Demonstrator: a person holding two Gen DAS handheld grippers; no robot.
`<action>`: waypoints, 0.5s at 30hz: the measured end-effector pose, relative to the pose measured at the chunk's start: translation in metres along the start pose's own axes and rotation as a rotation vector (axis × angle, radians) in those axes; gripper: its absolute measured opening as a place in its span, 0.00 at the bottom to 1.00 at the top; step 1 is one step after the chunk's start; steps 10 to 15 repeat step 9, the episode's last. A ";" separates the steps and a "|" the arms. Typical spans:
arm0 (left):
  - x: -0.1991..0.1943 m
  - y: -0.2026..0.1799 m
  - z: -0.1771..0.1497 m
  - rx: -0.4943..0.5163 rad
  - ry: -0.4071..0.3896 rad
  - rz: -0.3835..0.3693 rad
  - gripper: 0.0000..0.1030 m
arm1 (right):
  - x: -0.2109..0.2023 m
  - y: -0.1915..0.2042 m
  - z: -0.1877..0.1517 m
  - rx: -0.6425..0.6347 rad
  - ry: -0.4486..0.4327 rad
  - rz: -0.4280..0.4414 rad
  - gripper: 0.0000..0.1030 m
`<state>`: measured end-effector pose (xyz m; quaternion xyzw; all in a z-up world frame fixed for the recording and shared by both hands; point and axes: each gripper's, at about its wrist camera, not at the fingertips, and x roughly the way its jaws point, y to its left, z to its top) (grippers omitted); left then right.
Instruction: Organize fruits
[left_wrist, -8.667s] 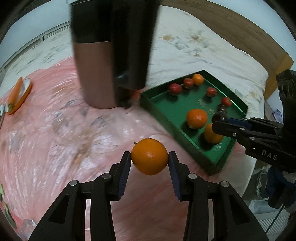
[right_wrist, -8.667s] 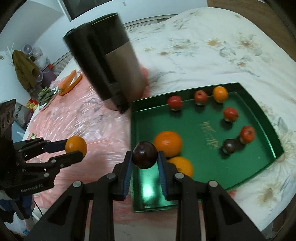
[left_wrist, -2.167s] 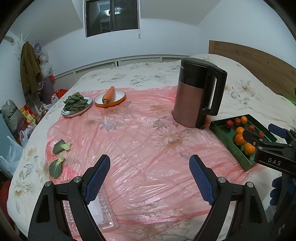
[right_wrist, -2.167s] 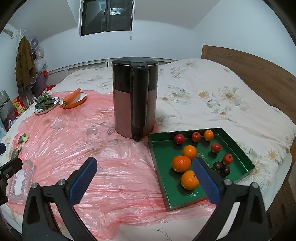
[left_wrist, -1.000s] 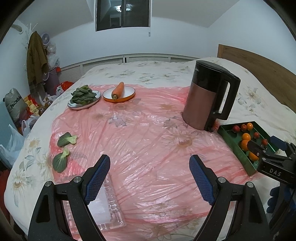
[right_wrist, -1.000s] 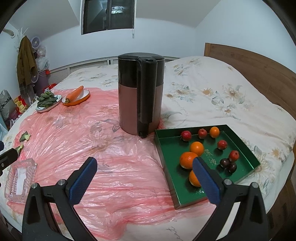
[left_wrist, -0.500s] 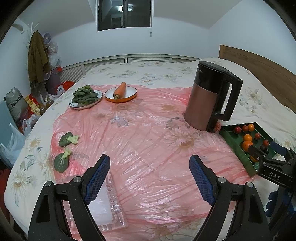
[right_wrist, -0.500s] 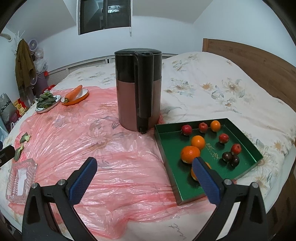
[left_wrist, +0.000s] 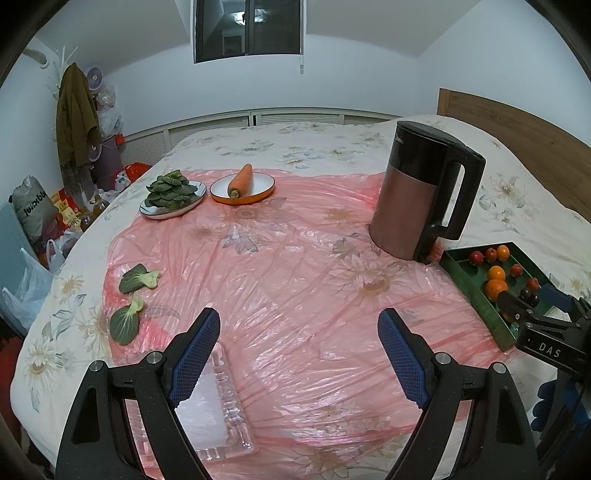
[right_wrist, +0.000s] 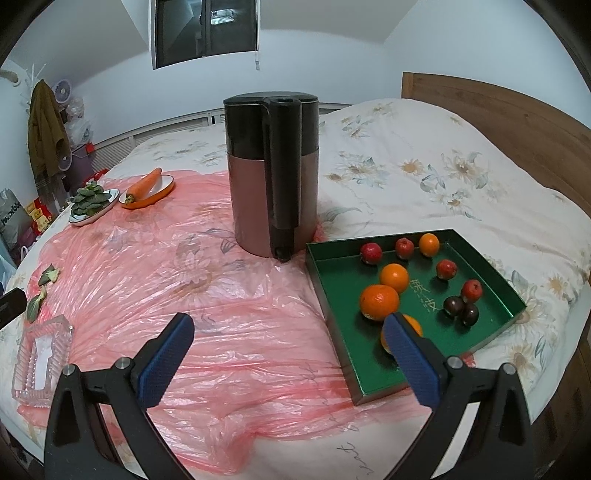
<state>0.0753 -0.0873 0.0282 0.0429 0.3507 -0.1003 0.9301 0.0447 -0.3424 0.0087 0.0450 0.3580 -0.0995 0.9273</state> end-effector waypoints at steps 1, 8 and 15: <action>0.000 0.000 0.000 0.000 0.000 0.000 0.81 | 0.000 0.000 0.000 0.000 -0.001 0.001 1.00; -0.001 0.000 0.000 0.009 -0.007 0.006 0.81 | 0.000 0.000 0.000 0.000 0.000 0.001 1.00; -0.002 -0.001 0.000 0.011 -0.007 0.005 0.81 | 0.000 0.000 0.000 -0.001 0.000 0.001 1.00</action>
